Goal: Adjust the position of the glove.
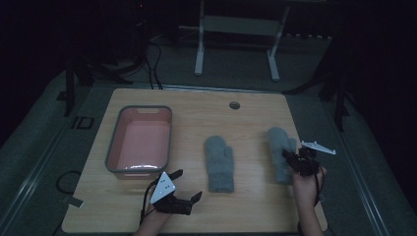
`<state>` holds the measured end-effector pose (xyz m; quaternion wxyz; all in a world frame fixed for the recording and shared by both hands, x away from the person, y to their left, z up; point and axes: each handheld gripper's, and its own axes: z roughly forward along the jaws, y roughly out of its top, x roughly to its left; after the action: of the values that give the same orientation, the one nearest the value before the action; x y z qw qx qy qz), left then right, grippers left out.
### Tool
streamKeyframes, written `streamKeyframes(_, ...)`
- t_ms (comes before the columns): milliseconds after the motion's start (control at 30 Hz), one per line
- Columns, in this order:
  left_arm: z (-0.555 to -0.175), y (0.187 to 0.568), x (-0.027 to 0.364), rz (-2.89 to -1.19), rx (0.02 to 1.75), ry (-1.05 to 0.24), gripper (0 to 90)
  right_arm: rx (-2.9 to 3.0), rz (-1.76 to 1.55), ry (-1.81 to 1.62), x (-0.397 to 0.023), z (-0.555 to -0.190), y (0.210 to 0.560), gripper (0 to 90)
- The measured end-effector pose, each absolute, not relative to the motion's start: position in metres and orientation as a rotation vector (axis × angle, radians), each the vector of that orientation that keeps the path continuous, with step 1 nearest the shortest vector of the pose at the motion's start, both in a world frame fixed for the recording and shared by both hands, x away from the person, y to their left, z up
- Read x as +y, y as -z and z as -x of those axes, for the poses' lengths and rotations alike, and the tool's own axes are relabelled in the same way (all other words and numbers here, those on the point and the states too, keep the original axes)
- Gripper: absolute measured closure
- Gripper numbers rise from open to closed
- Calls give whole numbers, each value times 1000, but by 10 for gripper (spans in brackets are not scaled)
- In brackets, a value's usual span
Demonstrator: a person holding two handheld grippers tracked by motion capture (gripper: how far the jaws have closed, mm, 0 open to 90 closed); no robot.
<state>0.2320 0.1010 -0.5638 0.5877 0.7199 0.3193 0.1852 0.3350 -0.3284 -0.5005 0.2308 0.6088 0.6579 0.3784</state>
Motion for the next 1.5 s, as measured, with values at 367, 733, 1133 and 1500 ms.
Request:
streamKeyframes(367,-231,562,100,-1668,739,-441,13,1809,-1691,-930,-327,-310,520,779)
streamKeyframes(733,-228,561,100,-1667,726,-478,12,1863,-1701,-891,-329,-329,545,676)
streamKeyframes(1133,-226,558,100,-1658,721,-460,0,1983,-1539,-889,-345,-331,534,433)
streamKeyframes(1500,-226,558,100,-1648,701,-452,0,2024,-1478,-906,-341,-329,551,751)
